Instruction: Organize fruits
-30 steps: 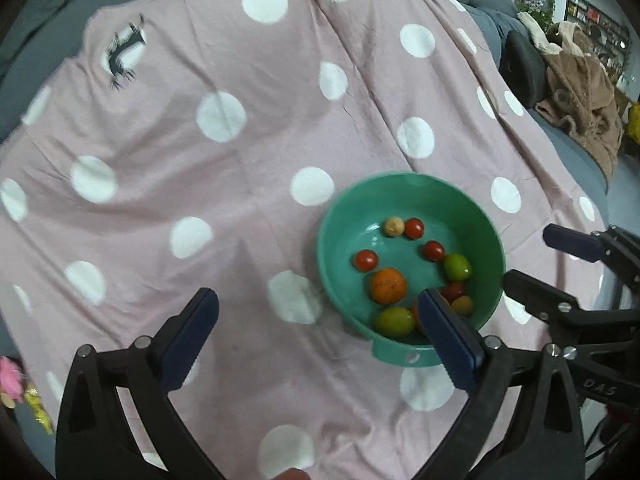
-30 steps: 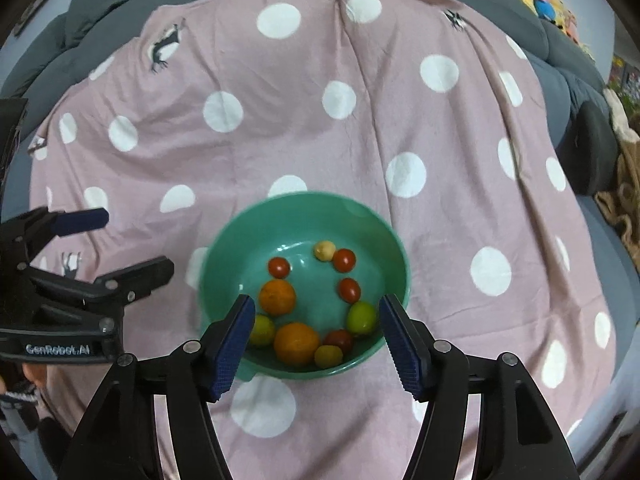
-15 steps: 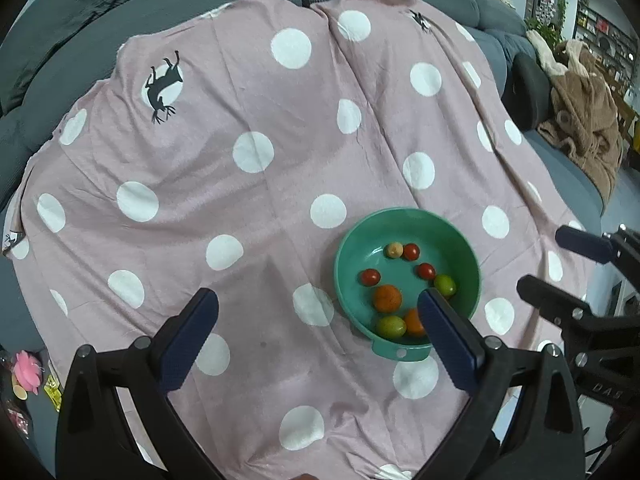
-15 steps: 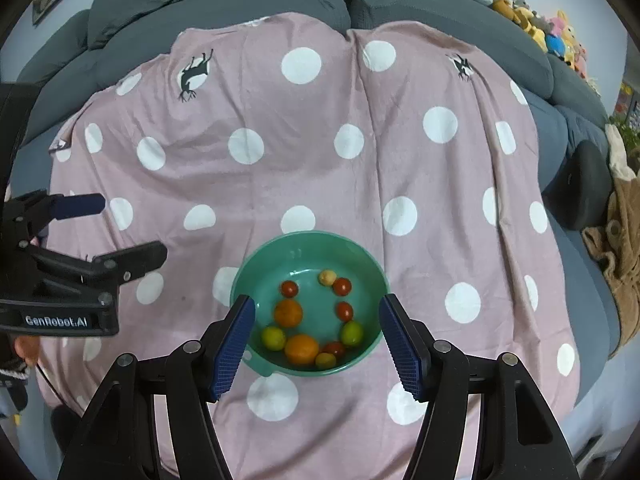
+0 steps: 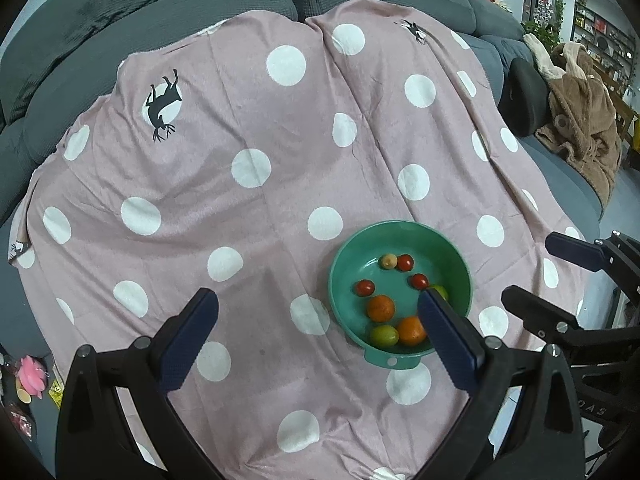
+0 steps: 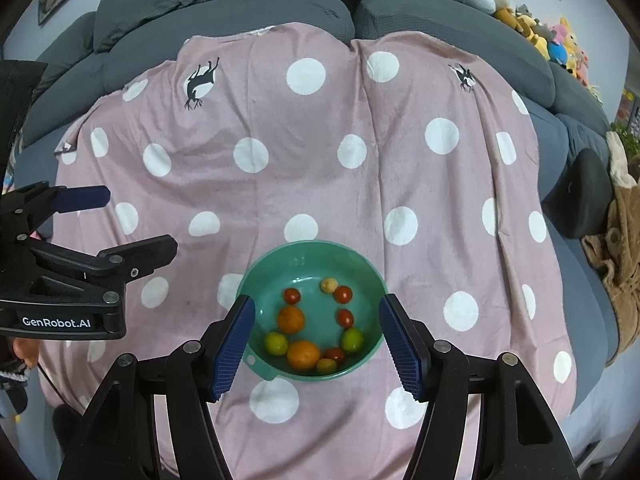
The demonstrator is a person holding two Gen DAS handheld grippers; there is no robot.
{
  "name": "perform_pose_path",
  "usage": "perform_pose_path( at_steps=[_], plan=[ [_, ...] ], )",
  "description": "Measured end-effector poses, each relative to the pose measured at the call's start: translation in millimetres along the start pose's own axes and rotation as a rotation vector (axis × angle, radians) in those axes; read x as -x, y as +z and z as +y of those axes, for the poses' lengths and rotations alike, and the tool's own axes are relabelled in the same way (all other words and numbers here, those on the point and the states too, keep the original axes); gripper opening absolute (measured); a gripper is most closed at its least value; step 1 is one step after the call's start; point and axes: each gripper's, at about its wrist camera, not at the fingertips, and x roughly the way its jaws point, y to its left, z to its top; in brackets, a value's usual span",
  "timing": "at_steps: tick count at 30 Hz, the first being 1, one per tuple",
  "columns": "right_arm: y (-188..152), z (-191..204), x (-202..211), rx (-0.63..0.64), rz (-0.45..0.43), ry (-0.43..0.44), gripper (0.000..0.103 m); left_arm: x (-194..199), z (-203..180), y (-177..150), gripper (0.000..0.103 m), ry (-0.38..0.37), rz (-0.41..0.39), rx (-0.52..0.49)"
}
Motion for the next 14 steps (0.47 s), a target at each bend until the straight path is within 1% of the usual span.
perform_pose_path(
  at_steps=[14],
  plan=[
    [4.3, -4.8, 3.4, -0.007, -0.012, -0.002, 0.065, 2.5, -7.7, 7.7, 0.101, 0.012, -0.012, -0.012]
  ],
)
